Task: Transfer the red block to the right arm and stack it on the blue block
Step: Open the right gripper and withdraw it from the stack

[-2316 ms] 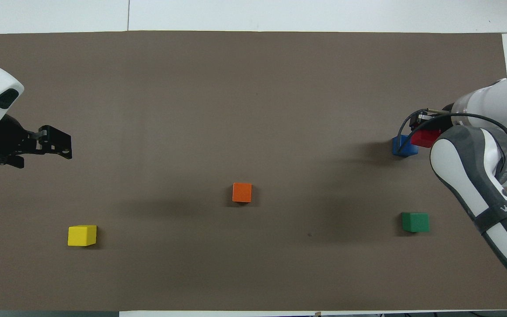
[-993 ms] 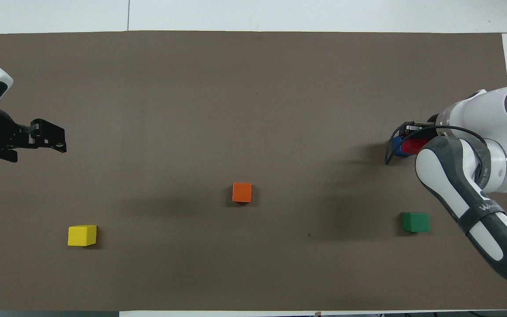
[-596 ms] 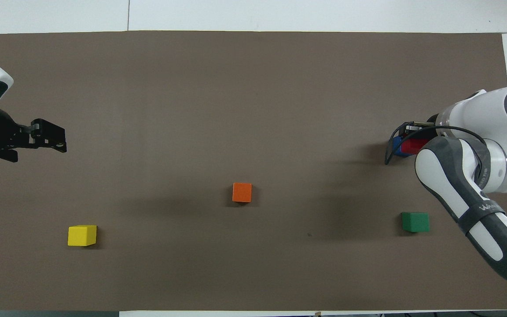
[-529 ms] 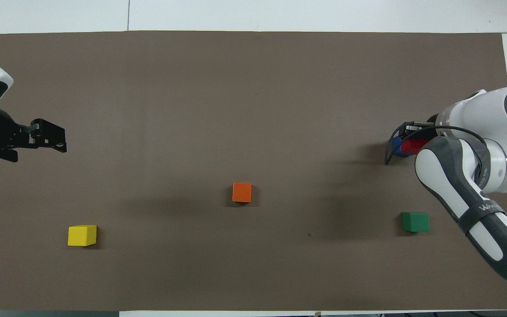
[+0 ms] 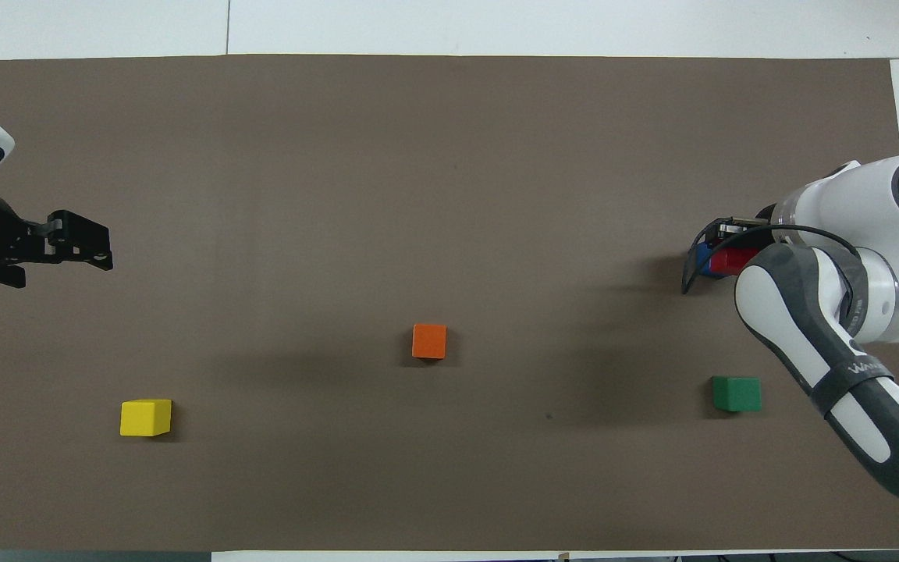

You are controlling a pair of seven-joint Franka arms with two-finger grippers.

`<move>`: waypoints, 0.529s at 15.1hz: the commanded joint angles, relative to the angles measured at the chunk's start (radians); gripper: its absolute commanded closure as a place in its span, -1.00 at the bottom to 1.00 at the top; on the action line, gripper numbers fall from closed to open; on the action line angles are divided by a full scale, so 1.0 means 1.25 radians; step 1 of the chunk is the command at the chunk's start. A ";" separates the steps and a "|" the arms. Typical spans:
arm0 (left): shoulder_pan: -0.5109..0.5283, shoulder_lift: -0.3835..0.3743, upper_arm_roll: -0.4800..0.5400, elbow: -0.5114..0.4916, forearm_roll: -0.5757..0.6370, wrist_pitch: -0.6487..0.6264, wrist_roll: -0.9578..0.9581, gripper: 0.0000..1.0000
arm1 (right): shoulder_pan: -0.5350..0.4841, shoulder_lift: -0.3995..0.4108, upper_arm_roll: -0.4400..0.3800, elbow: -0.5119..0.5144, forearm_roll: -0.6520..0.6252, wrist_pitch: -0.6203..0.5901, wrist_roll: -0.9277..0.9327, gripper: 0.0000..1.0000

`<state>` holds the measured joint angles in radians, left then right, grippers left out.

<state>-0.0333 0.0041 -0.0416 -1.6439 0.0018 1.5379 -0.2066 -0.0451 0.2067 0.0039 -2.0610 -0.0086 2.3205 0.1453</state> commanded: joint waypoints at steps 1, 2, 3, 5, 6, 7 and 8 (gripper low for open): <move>0.003 -0.013 0.003 -0.008 0.002 -0.001 0.001 -1.00 | -0.006 -0.006 0.007 -0.014 -0.021 0.016 -0.006 -0.99; 0.003 -0.013 0.003 -0.008 0.002 0.001 0.001 -1.00 | -0.006 -0.005 0.007 -0.009 -0.021 0.014 -0.007 -1.00; 0.003 -0.013 0.003 -0.008 0.002 -0.001 0.001 -1.00 | -0.006 -0.005 0.007 -0.006 -0.021 0.009 -0.007 -1.00; 0.003 -0.013 0.003 -0.008 0.002 -0.001 0.001 -1.00 | -0.006 -0.006 0.007 0.009 -0.020 -0.002 -0.007 -1.00; 0.003 -0.013 0.003 -0.008 0.002 -0.001 0.001 -1.00 | -0.006 -0.008 0.007 0.021 -0.019 -0.017 -0.007 -1.00; 0.003 -0.013 0.003 -0.008 0.002 -0.001 0.001 -1.00 | -0.006 -0.008 0.008 0.045 -0.015 -0.046 -0.008 -1.00; 0.003 -0.013 0.003 -0.008 0.002 -0.001 0.001 -1.00 | -0.006 -0.011 0.009 0.073 -0.015 -0.089 -0.013 -1.00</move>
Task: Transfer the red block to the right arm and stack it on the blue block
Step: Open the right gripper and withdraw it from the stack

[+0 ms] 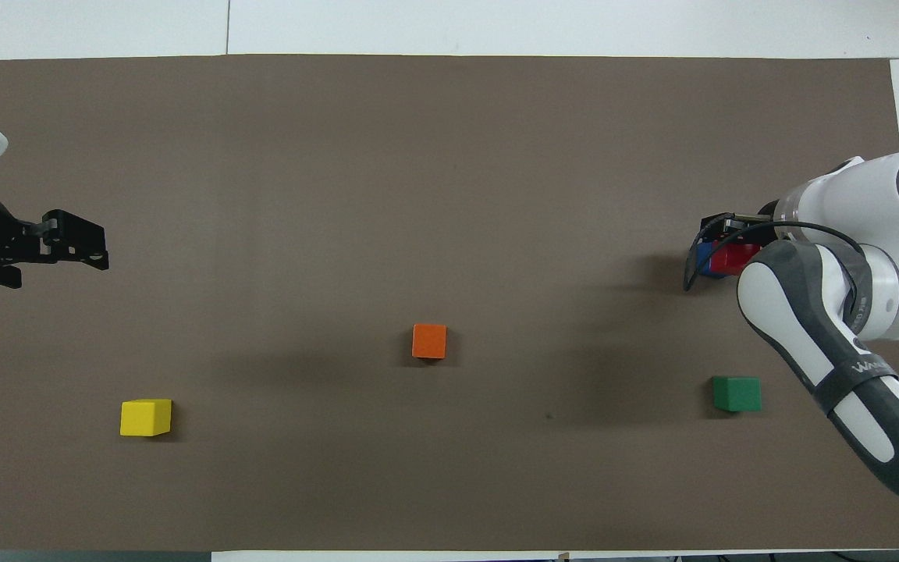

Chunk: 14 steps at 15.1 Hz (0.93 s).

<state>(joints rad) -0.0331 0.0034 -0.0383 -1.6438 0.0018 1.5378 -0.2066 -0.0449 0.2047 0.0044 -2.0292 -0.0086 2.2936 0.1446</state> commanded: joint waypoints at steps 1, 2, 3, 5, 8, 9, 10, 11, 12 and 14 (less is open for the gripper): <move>0.003 -0.013 0.000 -0.008 0.002 -0.001 0.001 -1.00 | -0.006 -0.010 0.022 0.083 -0.013 -0.122 -0.013 -1.00; 0.003 -0.013 0.000 -0.008 0.002 -0.001 0.001 -1.00 | -0.006 -0.015 0.033 0.116 -0.012 -0.175 -0.014 -1.00; 0.003 -0.013 0.000 -0.008 0.002 -0.001 0.001 -1.00 | -0.007 -0.026 0.034 0.132 -0.012 -0.194 -0.016 -1.00; 0.003 -0.013 0.000 -0.008 0.002 -0.001 0.001 -1.00 | -0.008 -0.056 0.034 0.142 -0.008 -0.211 -0.029 -1.00; 0.003 -0.013 0.000 -0.008 0.002 -0.001 0.001 -1.00 | -0.006 -0.117 0.037 0.146 0.001 -0.305 -0.024 -1.00; 0.003 -0.013 0.000 -0.008 0.002 -0.001 0.001 -1.00 | -0.006 -0.138 0.037 0.146 0.021 -0.339 -0.025 -1.00; 0.003 -0.013 0.000 -0.008 0.002 -0.001 0.001 -1.00 | -0.007 -0.155 0.036 0.151 0.039 -0.367 -0.026 -1.00; 0.003 -0.013 0.000 -0.008 0.002 -0.001 0.001 -1.00 | -0.007 -0.166 0.036 0.163 0.046 -0.398 -0.027 -1.00; 0.003 -0.013 0.000 -0.008 0.002 -0.001 0.001 -1.00 | -0.007 -0.169 0.036 0.187 0.046 -0.438 -0.029 -1.00; 0.003 -0.013 0.000 -0.008 0.002 -0.001 0.001 -1.00 | -0.007 -0.169 0.036 0.240 0.046 -0.507 -0.030 -1.00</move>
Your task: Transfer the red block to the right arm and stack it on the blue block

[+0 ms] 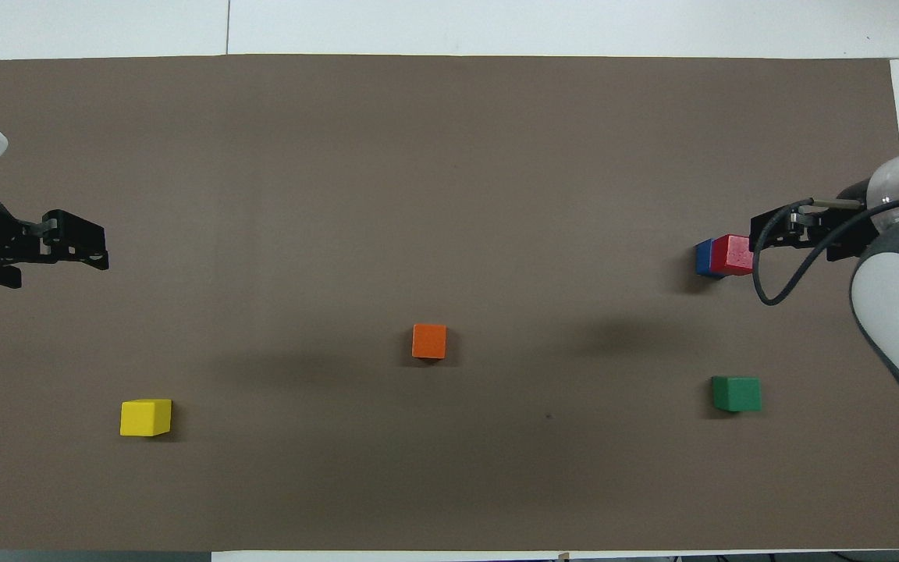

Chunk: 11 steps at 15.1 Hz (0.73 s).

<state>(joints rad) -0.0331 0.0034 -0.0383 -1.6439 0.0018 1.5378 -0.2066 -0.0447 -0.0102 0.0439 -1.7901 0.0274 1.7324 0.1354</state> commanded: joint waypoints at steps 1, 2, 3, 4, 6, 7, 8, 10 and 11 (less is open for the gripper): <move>0.003 -0.013 0.000 -0.008 0.002 -0.001 0.001 -1.00 | -0.008 0.002 0.004 0.065 0.016 -0.076 -0.025 -1.00; 0.003 -0.013 0.000 -0.008 0.002 -0.001 0.001 -1.00 | -0.007 0.001 0.004 0.083 0.014 -0.094 -0.038 -1.00; 0.003 -0.013 0.000 -0.008 0.002 -0.001 0.001 -1.00 | -0.008 0.002 0.004 0.099 0.005 -0.105 -0.055 -1.00; 0.003 -0.013 0.000 -0.008 0.002 -0.001 0.001 -1.00 | -0.013 0.002 0.003 0.109 0.003 -0.106 -0.073 -1.00; 0.003 -0.013 0.000 -0.008 0.002 -0.001 0.001 -1.00 | -0.018 0.003 0.002 0.108 0.000 -0.100 -0.096 -1.00; 0.003 -0.013 0.000 -0.008 0.002 -0.001 0.001 -1.00 | -0.018 0.003 0.001 0.104 0.000 -0.096 -0.097 -1.00; 0.003 -0.013 0.000 -0.008 0.002 -0.001 0.001 -1.00 | -0.018 0.003 0.000 0.104 -0.005 -0.096 -0.097 -1.00; 0.003 -0.013 0.000 -0.008 0.002 -0.001 0.001 -1.00 | -0.019 0.003 -0.001 0.106 -0.016 -0.096 -0.100 -1.00; 0.003 -0.013 0.000 -0.008 0.002 -0.001 0.001 -1.00 | -0.019 0.003 -0.003 0.106 -0.016 -0.101 -0.100 -1.00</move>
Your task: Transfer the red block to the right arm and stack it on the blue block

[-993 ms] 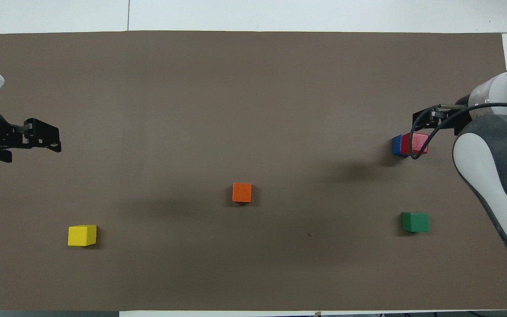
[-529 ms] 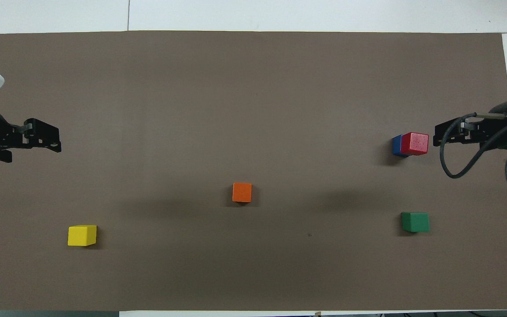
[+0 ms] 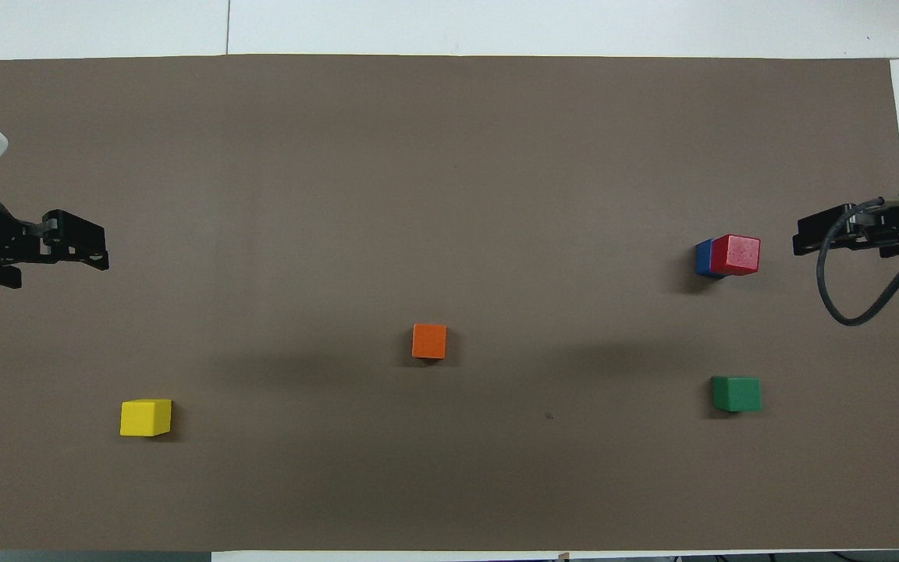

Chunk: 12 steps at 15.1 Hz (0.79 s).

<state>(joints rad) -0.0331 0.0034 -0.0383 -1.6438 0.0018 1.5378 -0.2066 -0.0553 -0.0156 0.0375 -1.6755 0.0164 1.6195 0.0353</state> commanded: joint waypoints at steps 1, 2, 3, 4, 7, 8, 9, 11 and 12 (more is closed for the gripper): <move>0.003 -0.013 0.000 -0.008 0.002 -0.001 0.001 -1.00 | -0.012 0.008 0.001 0.014 -0.007 -0.014 -0.020 -1.00; 0.003 -0.013 0.000 -0.008 0.002 -0.001 0.001 -1.00 | -0.012 0.008 0.001 0.015 -0.007 -0.012 -0.020 -1.00; 0.003 -0.013 0.000 -0.008 0.002 -0.001 0.001 -1.00 | -0.013 0.008 -0.001 0.016 -0.009 -0.010 -0.020 -1.00; 0.003 -0.013 0.000 -0.008 0.002 -0.001 0.001 -1.00 | -0.013 0.009 -0.001 0.016 -0.012 -0.006 -0.020 -1.00; 0.003 -0.013 0.000 -0.008 0.002 -0.001 0.001 -1.00 | -0.013 0.009 0.001 0.018 -0.016 -0.012 -0.021 -1.00; 0.003 -0.013 0.000 -0.008 0.002 -0.001 0.001 -1.00 | -0.013 0.008 -0.001 0.016 -0.020 -0.013 -0.023 -1.00; 0.003 -0.013 0.000 -0.008 0.002 -0.001 0.001 -1.00 | -0.013 0.008 -0.001 0.016 -0.030 -0.012 -0.037 -1.00; 0.003 -0.013 0.000 -0.008 0.002 -0.001 0.001 -1.00 | -0.013 0.009 -0.001 0.018 -0.047 -0.012 -0.063 -1.00; 0.003 -0.013 0.000 -0.008 0.002 -0.001 0.001 -1.00 | -0.013 0.008 -0.001 0.016 -0.046 -0.012 -0.063 -1.00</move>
<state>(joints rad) -0.0331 0.0034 -0.0383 -1.6438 0.0018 1.5378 -0.2066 -0.0588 -0.0150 0.0299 -1.6737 -0.0242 1.6190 -0.0093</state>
